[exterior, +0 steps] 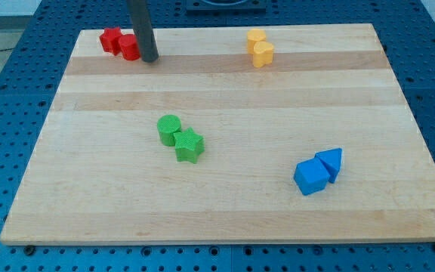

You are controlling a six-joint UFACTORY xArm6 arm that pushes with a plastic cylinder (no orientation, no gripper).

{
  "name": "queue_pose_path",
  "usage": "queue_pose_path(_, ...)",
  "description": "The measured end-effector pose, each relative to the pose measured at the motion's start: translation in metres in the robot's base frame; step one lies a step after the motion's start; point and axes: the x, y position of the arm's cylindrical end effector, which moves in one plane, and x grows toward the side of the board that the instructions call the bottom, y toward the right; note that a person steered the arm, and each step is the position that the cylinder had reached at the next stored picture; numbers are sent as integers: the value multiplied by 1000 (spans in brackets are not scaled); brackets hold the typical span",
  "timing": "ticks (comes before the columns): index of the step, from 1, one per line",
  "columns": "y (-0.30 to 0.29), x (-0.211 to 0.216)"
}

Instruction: Push the yellow hexagon slightly towards the left of the board

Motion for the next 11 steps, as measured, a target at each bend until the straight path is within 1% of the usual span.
queue_pose_path(1, -15, -20)
queue_pose_path(3, -13, -21)
queue_pose_path(5, 74, -31)
queue_pose_path(6, 111, -48)
queue_pose_path(7, 132, -62)
queue_pose_path(9, 253, -64)
queue_pose_path(10, 272, -43)
queue_pose_path(11, 265, -37)
